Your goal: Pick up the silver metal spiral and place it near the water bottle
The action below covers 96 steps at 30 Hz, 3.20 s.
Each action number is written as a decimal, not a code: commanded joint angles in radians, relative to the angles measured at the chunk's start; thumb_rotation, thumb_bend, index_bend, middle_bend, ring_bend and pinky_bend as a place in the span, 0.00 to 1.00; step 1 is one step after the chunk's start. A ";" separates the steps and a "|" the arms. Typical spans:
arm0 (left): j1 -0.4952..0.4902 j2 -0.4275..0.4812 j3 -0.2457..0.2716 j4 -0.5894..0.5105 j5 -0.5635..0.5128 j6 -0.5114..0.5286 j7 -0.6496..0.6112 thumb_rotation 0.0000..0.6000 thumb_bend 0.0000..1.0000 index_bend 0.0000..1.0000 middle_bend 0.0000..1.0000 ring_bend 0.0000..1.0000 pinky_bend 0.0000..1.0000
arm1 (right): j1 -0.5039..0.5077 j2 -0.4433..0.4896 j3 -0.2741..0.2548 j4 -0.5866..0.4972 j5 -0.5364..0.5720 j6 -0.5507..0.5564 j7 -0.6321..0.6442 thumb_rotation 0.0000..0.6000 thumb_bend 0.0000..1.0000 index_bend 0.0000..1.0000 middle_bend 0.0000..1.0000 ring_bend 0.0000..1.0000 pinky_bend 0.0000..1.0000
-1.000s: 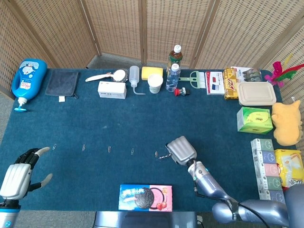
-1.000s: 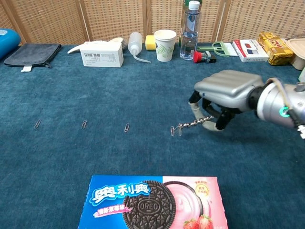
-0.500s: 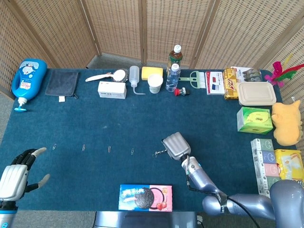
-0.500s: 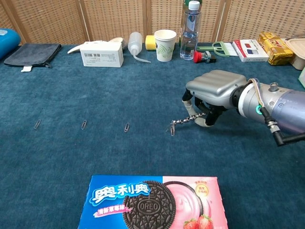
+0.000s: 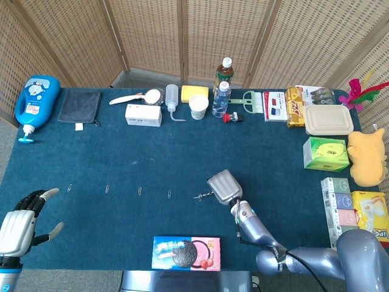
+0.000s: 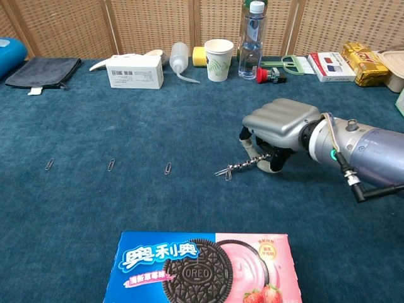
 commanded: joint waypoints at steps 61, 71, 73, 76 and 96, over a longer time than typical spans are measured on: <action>0.052 0.024 0.026 -0.011 0.025 0.057 -0.009 1.00 0.38 0.17 0.24 0.17 0.21 | 0.026 0.134 0.181 0.150 0.099 0.043 0.237 1.00 0.52 0.26 0.43 0.55 0.53; 0.046 0.022 0.022 -0.022 0.025 0.044 0.004 1.00 0.38 0.17 0.24 0.17 0.21 | -0.025 0.159 0.177 0.128 0.035 0.075 0.336 1.00 0.52 0.00 0.15 0.21 0.33; 0.044 0.021 0.021 -0.024 0.022 0.038 0.009 1.00 0.38 0.17 0.24 0.17 0.21 | -0.056 0.184 0.178 0.081 0.008 0.107 0.380 1.00 0.52 0.00 0.15 0.20 0.33; 0.040 0.021 0.019 -0.029 0.008 0.025 0.020 1.00 0.38 0.17 0.24 0.17 0.21 | -0.102 0.216 0.167 0.016 -0.037 0.154 0.433 1.00 0.52 0.00 0.14 0.19 0.33; 0.040 0.023 0.024 -0.055 -0.011 0.004 0.063 1.00 0.38 0.23 0.24 0.17 0.21 | -0.472 0.368 -0.083 -0.215 -0.383 0.494 0.589 1.00 0.52 0.15 0.21 0.19 0.33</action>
